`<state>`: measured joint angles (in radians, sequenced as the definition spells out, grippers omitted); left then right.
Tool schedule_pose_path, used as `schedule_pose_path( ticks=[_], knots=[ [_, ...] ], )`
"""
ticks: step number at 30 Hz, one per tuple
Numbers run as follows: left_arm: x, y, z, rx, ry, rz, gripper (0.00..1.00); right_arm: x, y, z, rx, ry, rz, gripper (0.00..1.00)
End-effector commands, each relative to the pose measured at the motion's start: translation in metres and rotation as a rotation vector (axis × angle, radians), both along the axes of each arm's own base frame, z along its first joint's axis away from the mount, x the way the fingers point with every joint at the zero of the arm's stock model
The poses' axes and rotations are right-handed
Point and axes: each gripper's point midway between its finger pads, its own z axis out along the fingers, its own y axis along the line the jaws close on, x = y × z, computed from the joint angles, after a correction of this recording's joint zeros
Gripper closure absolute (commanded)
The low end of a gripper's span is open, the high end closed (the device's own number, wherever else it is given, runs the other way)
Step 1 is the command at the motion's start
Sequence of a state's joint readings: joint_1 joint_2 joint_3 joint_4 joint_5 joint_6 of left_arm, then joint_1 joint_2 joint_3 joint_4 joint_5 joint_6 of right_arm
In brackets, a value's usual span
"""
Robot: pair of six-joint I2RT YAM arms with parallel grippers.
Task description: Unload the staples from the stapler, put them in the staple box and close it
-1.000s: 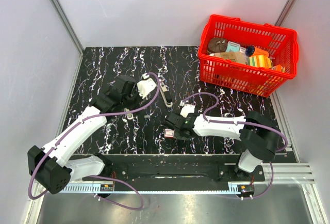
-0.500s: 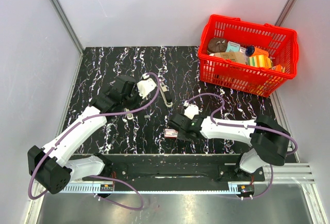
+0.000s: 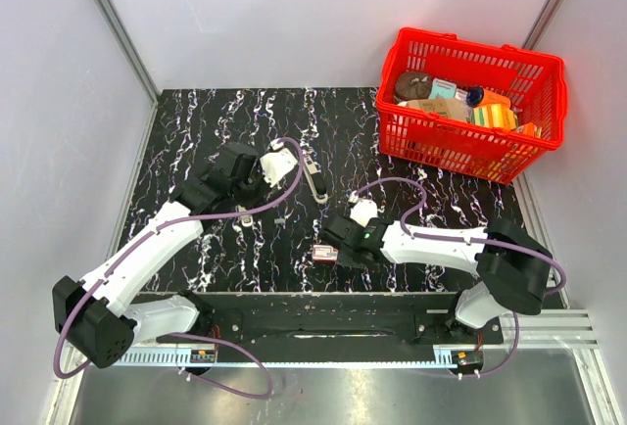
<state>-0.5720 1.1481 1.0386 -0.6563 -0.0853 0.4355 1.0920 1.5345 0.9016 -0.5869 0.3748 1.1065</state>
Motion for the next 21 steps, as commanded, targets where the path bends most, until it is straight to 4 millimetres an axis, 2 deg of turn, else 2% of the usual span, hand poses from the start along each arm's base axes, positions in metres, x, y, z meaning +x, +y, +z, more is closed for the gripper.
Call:
schedule_pose_path(
  ticks=[1,21],
  knots=[
    [0.0081,-0.005,0.0199,-0.05,-0.059,0.006,0.07,0.0046,0.0056,0.0059,0.022,-0.023,-0.003,0.73],
    [0.0075,-0.0075,0.0162,-0.055,-0.043,0.004,0.07,-0.0032,0.0063,0.0087,0.091,-0.018,0.016,0.77]
  ],
)
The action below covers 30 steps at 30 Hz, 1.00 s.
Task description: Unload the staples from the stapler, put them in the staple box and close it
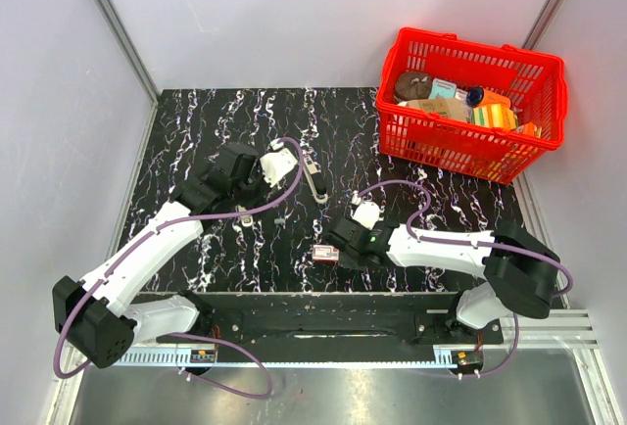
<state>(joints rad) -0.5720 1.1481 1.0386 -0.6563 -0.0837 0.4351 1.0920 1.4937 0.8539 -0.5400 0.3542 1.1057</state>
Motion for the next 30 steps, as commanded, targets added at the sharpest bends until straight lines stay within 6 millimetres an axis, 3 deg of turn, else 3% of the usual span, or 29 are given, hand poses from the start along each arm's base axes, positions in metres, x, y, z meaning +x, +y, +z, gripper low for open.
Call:
schedule_pose_path(
  ticks=[1,30],
  knots=[
    [0.008,-0.007,0.017,-0.056,-0.045,0.005,0.06,0.0,0.007,0.007,0.048,-0.014,0.01,0.77],
    [0.004,-0.007,0.017,-0.064,-0.052,-0.004,0.05,0.011,0.002,-0.006,-0.035,0.01,0.017,0.77]
  ],
)
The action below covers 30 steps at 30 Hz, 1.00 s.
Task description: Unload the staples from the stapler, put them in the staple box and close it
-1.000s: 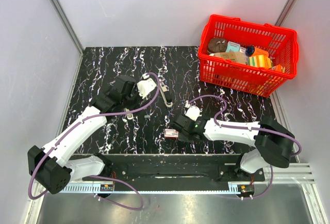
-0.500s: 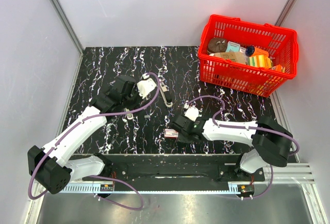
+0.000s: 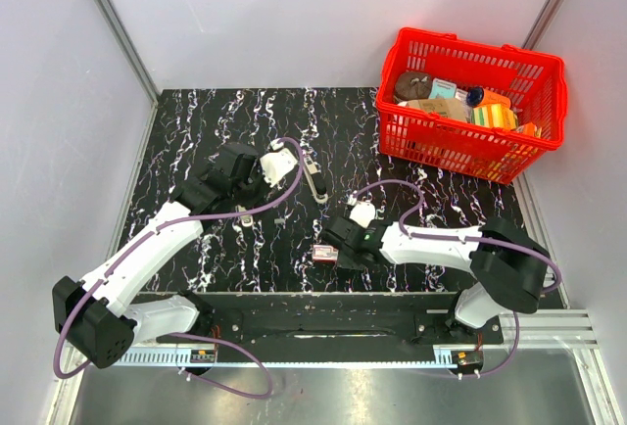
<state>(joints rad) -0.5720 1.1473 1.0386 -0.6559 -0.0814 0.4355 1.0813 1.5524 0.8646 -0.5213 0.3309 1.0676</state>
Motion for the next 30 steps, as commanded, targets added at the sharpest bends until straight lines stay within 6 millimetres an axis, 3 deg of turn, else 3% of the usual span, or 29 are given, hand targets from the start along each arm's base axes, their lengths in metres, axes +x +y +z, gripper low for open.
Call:
schedule_pose_path(
  ticks=[1,13,19,21,24,28,30],
  knots=[
    [0.004,-0.007,0.016,-0.063,-0.049,-0.002,0.05,0.01,0.0,0.006,-0.004,-0.013,-0.016,0.77],
    [0.001,-0.005,0.012,-0.06,-0.042,-0.001,0.04,0.011,-0.001,0.01,0.002,-0.013,-0.006,0.78],
    [0.001,-0.008,0.011,-0.077,-0.029,-0.001,0.04,0.017,0.008,0.043,0.109,-0.091,0.022,0.77],
    [-0.002,-0.01,0.002,-0.075,0.006,-0.011,0.04,0.022,0.011,0.056,0.144,-0.132,0.026,0.75],
    [-0.004,-0.013,-0.024,-0.015,0.086,-0.046,0.09,0.026,0.011,0.06,0.161,-0.163,0.025,0.74],
    [0.006,-0.014,-0.069,0.095,0.18,-0.079,0.12,0.023,0.014,0.052,0.215,-0.172,0.021,0.74],
    [0.006,-0.021,-0.082,0.095,0.214,-0.113,0.12,0.011,0.014,0.039,0.288,-0.152,0.009,0.74]
  ],
)
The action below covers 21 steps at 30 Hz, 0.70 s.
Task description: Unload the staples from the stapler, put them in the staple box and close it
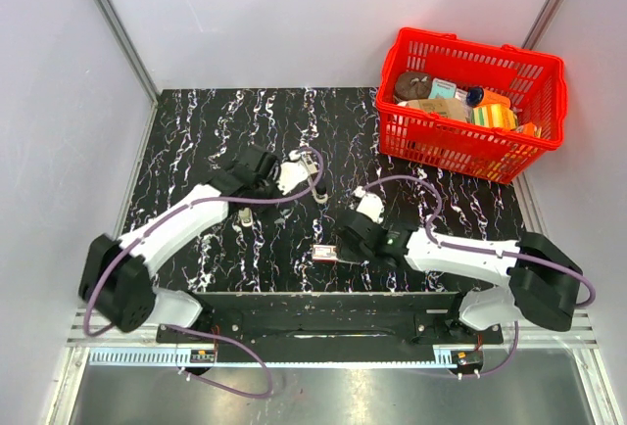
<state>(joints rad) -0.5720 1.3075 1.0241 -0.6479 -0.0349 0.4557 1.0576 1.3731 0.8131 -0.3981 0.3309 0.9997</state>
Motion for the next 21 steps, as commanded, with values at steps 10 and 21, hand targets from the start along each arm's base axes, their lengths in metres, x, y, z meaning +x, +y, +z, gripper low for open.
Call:
schedule_pose_path(
  ticks=[10,21],
  knots=[
    [0.01,-0.029,-0.07,0.032,0.129,-0.172,0.11,-0.015,-0.005,-0.018,0.148,-0.042,-0.008,0.73],
    [0.01,-0.021,-0.108,0.184,0.104,-0.338,0.12,-0.015,-0.011,-0.01,0.191,-0.075,-0.021,0.74]
  ],
)
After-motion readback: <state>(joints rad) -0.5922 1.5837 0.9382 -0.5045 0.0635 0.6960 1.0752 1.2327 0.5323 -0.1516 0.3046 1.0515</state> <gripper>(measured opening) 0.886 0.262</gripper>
